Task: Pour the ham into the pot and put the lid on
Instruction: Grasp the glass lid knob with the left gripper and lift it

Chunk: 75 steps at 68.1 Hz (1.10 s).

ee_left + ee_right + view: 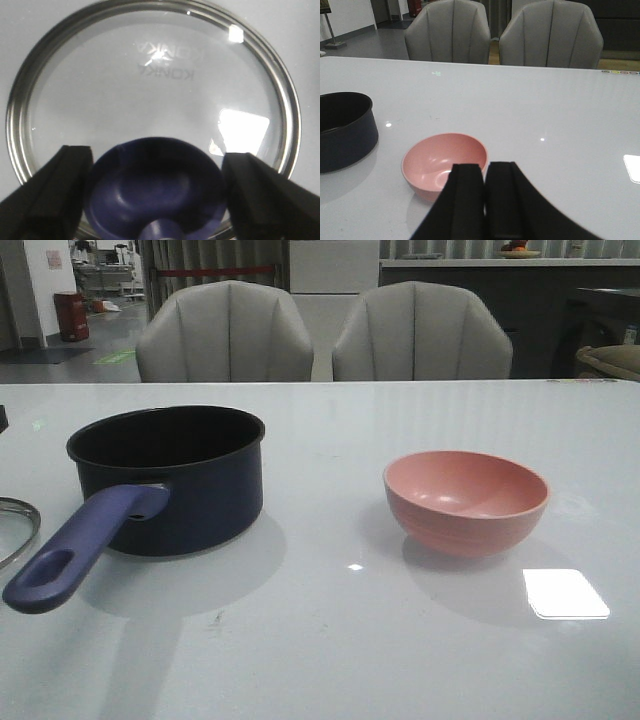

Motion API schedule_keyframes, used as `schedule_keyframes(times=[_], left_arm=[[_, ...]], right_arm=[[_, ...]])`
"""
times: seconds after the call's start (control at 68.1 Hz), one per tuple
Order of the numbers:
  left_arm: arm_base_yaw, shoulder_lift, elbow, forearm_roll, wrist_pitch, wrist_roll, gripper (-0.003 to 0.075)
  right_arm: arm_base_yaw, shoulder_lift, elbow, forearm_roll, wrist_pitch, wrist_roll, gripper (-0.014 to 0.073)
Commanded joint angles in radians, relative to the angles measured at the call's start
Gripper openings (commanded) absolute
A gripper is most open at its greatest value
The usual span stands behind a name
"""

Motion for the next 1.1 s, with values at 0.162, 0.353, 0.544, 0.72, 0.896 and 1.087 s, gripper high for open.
schedule_keyframes(times=[0.162,0.353,0.544,0.72,0.896,1.087], left_arm=[[0.005,-0.049,-0.03,-0.001,-0.006,0.003,0.0208],[0.005,-0.052,-0.032,-0.001,-0.011,0.003,0.0187],[0.005,-0.082,-0.065,-0.001,-0.014,0.003,0.0186],[-0.003,-0.144,-0.137,-0.001,-0.006,0.028,0.0187],[-0.041,-0.197,-0.248,-0.003,0.013,0.035,0.0186],[-0.148,-0.19,-0.356,-0.008,0.064,0.059,0.0186]], right_arm=[[0.0,0.005,-0.03,-0.002,-0.089,-0.012,0.0151],[0.0,0.005,-0.03,-0.002,-0.089,-0.012,0.0151],[0.0,0.005,-0.03,-0.002,-0.089,-0.012,0.0151],[0.0,0.005,-0.03,-0.002,-0.089,-0.012,0.0151],[0.0,0.005,-0.03,-0.002,-0.089,-0.012,0.0151],[0.0,0.005,-0.03,-0.002,-0.089,-0.012,0.0151]])
